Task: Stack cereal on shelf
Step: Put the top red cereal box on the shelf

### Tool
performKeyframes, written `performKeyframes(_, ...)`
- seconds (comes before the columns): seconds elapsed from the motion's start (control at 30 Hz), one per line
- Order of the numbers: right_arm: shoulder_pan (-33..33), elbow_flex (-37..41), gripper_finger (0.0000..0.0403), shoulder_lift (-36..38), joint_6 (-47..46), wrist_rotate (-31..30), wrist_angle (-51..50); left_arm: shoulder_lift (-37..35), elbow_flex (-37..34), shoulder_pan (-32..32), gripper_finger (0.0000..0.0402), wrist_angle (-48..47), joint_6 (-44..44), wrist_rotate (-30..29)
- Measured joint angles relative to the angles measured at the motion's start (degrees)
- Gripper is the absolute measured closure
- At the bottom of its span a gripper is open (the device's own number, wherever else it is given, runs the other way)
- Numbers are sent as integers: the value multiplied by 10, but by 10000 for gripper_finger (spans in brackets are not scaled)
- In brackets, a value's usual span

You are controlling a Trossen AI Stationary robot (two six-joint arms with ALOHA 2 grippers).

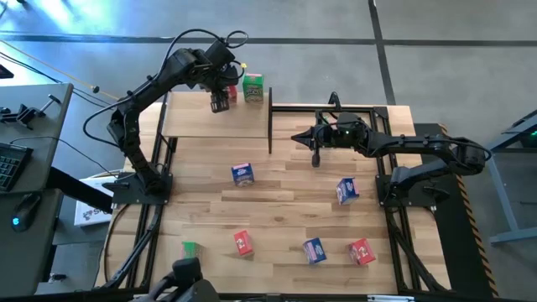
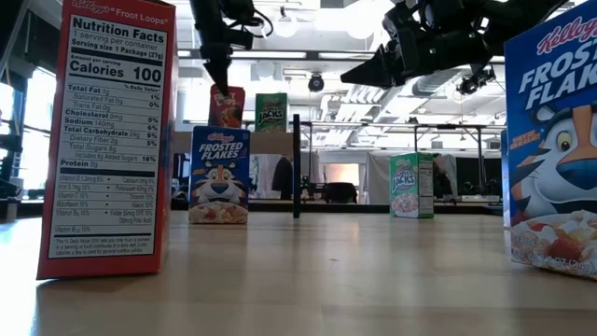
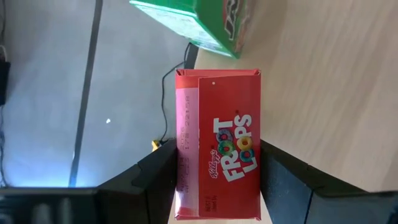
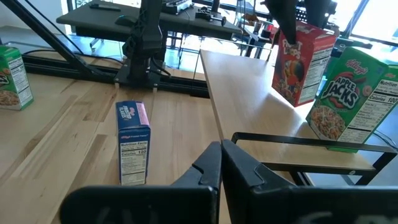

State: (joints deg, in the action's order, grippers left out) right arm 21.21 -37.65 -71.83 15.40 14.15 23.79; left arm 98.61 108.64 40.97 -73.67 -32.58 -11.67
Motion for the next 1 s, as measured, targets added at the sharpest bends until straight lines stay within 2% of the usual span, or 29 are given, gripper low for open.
performKeyframes(1.0, 0, 0, 403, 0, -1, 0, 0, 0, 0, 3, 212, 7, 20, 6)
